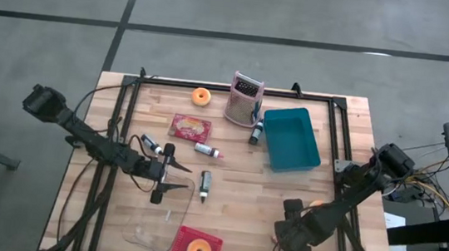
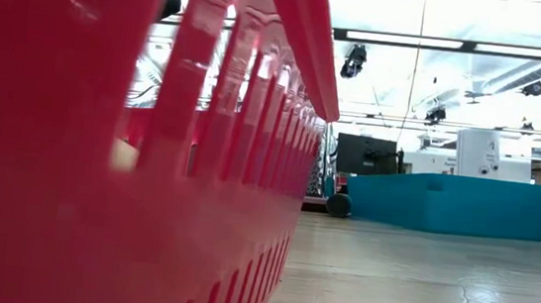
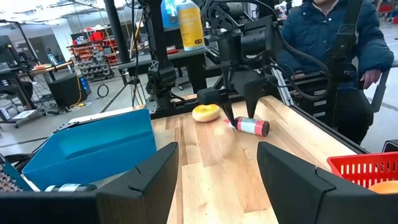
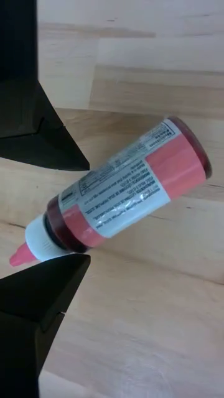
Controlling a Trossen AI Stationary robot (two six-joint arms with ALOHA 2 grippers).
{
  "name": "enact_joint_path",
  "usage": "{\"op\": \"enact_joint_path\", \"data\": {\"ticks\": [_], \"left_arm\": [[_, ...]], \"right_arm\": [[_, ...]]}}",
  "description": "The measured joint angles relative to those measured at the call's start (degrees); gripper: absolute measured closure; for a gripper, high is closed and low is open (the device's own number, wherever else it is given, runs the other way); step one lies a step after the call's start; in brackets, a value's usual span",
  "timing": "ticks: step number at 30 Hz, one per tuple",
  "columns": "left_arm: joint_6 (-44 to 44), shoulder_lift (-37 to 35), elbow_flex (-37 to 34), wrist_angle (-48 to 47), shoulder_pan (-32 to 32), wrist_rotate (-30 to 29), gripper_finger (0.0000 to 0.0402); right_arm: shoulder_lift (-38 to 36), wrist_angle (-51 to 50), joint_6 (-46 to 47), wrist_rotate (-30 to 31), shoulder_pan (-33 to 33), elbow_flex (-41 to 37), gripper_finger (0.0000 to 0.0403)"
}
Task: Pick & Place Food Item
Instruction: Put the bottom pink food coloring bottle into the blue bin
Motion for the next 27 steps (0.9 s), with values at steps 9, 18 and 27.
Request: {"op": "enact_joint_path", "data": {"ticks": [9, 18, 27], "left_arm": [[0.0, 0.0, 0.0, 0.1, 0.0, 0.0, 0.0179], [0.0, 0.0, 0.0, 0.1, 0.0, 0.1, 0.0179], [-0.1, 0.0, 0.0, 0.3, 0.0, 0.1, 0.0179]], "right_arm": [[0.3, 1.9, -1.0, 2.2, 0.0, 0.0, 0.0179], [2.6, 6.8, -2.0, 3.2, -0.1, 0.0, 0.0179], [5.1, 7.2, -1.9, 3.6, -0.1, 0.3, 0.0203]]}}
